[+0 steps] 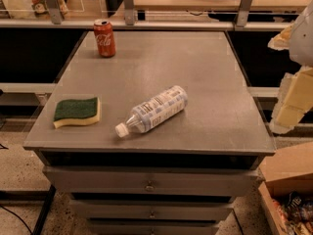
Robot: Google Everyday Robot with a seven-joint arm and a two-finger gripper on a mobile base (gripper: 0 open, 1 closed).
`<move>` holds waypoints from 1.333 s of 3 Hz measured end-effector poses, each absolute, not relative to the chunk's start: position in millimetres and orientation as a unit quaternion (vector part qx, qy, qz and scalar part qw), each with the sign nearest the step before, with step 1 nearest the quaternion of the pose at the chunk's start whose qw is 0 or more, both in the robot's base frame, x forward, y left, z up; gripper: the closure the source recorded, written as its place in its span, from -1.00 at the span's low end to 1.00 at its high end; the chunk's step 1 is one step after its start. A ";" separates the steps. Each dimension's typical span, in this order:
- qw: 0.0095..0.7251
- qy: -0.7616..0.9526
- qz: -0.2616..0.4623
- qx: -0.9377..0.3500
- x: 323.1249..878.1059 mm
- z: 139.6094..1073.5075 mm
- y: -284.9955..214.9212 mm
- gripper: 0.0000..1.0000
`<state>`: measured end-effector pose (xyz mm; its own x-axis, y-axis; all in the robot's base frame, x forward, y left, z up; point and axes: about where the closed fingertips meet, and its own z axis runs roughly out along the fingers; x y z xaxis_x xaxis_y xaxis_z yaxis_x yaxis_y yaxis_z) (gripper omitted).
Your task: Pick sponge
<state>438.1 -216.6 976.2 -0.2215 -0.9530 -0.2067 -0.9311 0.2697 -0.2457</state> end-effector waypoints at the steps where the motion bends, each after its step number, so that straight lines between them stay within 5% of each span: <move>1: 0.159 0.781 -0.034 -0.603 438.1 976.2 -216.6 -1.00; 2: 0.167 0.766 -0.036 -0.620 444.2 983.0 -197.4 -1.00; 4: 0.161 0.698 -0.030 -0.697 481.9 996.5 -81.6 -1.00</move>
Offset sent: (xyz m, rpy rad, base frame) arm 0.0143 0.0447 0.0103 -0.0002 -0.0192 0.1052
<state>481.9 -81.6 996.5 0.0228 -0.9828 -0.1831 -0.9633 0.0275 -0.2671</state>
